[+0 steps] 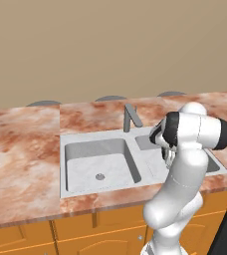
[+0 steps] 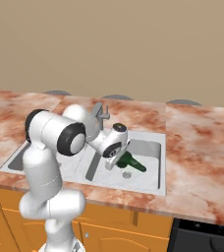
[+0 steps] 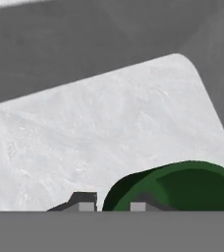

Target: Move any existing items from the left basin to the right basin for drying. Then move the cup from the counter to the left basin of the sink for washing.

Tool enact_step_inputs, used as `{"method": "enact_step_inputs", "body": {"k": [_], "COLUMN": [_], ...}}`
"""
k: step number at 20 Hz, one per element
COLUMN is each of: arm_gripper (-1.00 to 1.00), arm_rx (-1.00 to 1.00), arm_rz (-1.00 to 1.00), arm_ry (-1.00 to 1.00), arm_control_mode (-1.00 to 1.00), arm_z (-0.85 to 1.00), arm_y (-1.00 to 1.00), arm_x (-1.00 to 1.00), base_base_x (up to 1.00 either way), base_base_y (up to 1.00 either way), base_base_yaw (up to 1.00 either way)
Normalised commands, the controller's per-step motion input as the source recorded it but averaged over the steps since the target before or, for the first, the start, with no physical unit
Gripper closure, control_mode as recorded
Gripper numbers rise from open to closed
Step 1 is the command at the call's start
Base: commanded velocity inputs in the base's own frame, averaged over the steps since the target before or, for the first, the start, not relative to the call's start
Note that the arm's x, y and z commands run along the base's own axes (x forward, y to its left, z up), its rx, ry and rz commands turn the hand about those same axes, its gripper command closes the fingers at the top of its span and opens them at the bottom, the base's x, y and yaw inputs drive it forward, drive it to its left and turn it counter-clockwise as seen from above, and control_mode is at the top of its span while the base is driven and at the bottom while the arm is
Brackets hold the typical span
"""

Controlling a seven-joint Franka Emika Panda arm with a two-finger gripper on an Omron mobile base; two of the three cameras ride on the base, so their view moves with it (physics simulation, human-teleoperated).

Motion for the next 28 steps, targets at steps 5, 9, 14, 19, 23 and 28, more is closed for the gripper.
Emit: {"method": "enact_step_inputs", "body": {"k": [5, 9, 14, 19, 23, 28], "arm_gripper": [1.00, 1.00, 1.00, 1.00, 1.00, -1.00], "arm_rx": [0.11, 0.04, 0.00, 0.00, 0.00, 0.00], "arm_rz": [0.11, 0.14, 0.11, 0.06, 0.03, 0.00], "arm_ry": [0.03, 0.05, 0.00, 0.00, 0.00, 0.00], "arm_control_mode": [-1.00, -1.00, -1.00, -1.00, -1.00, -1.00], "arm_z": [-0.22, -0.56, -0.57, -0.33, -0.32, -0.24], "arm_y": [-0.52, -0.20, 0.01, 0.00, 0.00, 0.00], "arm_x": [0.06, 0.21, 0.21, 0.16, 0.02, 0.00], "base_base_x": [0.00, 0.00, 0.00, 0.00, 0.00, 0.00], "base_base_y": [0.00, 0.00, 0.00, 0.00, 0.00, 0.00], "base_base_yaw": [0.00, 0.00, 0.00, 0.00, 0.00, 0.00]}}
